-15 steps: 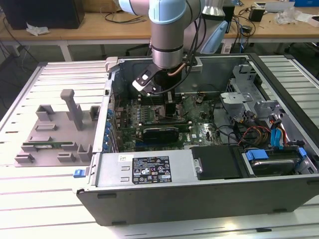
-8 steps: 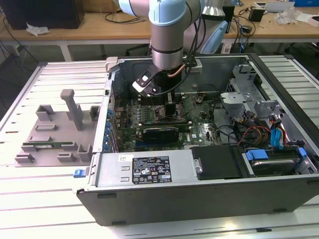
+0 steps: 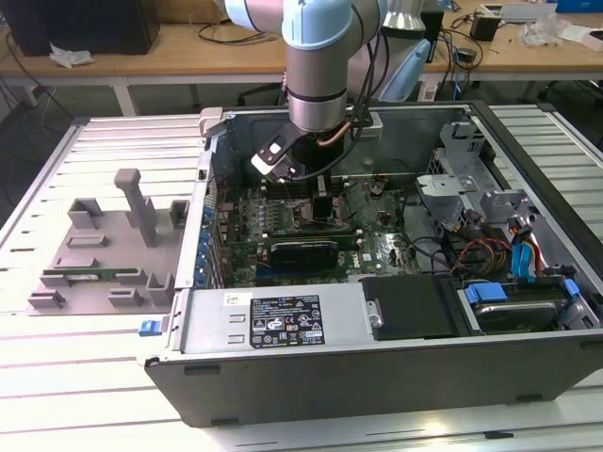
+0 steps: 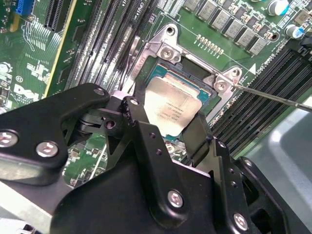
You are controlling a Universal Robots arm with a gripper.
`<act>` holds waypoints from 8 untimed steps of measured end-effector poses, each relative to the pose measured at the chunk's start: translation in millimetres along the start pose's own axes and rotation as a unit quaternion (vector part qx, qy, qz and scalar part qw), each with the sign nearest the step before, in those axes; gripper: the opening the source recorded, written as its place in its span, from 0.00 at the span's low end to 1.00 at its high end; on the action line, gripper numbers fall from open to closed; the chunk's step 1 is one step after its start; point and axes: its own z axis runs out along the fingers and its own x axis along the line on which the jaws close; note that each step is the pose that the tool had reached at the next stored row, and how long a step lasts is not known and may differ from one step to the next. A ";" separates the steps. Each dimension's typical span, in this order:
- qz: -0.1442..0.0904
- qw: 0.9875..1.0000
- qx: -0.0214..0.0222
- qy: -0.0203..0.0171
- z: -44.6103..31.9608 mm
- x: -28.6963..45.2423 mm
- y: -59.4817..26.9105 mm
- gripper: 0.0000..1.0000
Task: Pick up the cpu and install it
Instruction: 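Place the cpu into insertion slot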
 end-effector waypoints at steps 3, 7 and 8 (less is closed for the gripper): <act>0.000 1.000 0.000 0.000 1.0 0.6 -0.1 0.55; 0.000 1.000 0.000 0.000 1.4 0.7 -0.1 0.55; 0.000 1.000 0.000 0.000 1.3 0.7 -0.1 0.55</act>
